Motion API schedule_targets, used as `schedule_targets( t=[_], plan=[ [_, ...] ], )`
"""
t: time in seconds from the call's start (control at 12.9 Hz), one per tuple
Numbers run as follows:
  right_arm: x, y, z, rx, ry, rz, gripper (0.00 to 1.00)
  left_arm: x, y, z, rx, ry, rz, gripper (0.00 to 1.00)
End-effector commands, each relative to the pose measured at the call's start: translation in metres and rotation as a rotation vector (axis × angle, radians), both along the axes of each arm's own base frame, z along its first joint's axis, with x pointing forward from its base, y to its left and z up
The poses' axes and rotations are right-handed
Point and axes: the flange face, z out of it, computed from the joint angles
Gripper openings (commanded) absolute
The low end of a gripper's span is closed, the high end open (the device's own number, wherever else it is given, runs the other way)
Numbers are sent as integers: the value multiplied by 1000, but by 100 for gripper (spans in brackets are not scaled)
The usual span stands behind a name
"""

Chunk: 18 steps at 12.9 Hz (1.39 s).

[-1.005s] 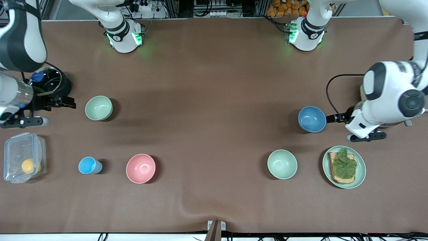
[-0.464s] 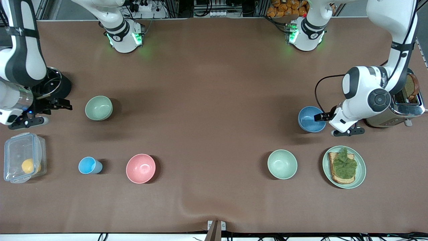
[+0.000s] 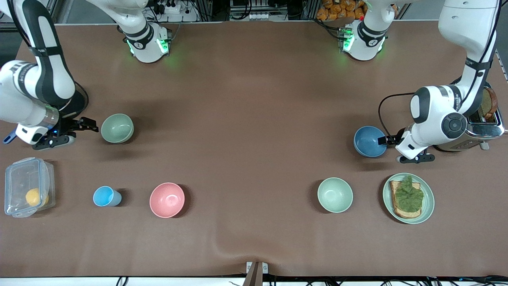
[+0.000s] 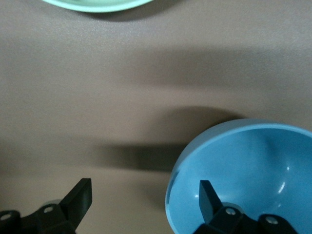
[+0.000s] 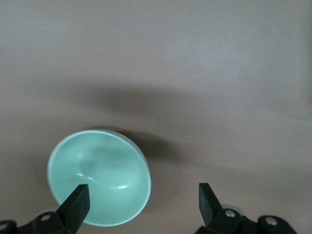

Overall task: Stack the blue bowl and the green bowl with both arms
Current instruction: 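Grasp the green bowl rim with the right gripper while the left gripper grasps blue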

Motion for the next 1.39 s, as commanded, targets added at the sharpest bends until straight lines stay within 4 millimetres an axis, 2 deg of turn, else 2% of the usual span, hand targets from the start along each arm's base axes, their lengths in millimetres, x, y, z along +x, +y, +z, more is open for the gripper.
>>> schedule_targets(
  t=[0.0,0.15,0.23,0.39,0.62,0.77,0.93,1.0,1.08,1.16,1.31],
  plan=[
    [-9,-12,-17,26,-4,-29,94,4,-6,0,-14,-9,-9,82],
    [-15,-10,-36,45,5,-57,81,4,-11,-3,-12,-3,1,60],
    [-18,-9,-44,38,-14,-66,78,3,-12,-4,-9,-1,14,45],
    [-24,-9,-62,30,-14,-71,75,3,-13,-3,-1,0,50,0],
    [-25,-8,-65,32,-8,-71,69,4,-17,-1,-3,-3,54,0],
    [-25,-6,-69,34,1,-67,57,5,-19,4,-28,-9,95,0],
    [-28,-5,-75,34,8,-68,54,7,-21,8,-38,-17,110,0],
    [-28,-4,-77,33,8,-66,49,10,-21,14,-39,-27,109,0],
    [-29,-4,-79,34,11,-66,40,14,-22,18,-40,-32,108,0],
    [-29,-5,-79,36,12,-72,38,17,-23,22,-41,-33,106,0],
    [-30,-3,-82,46,15,-83,22,20,-24,25,-40,-32,110,0]
  ],
)
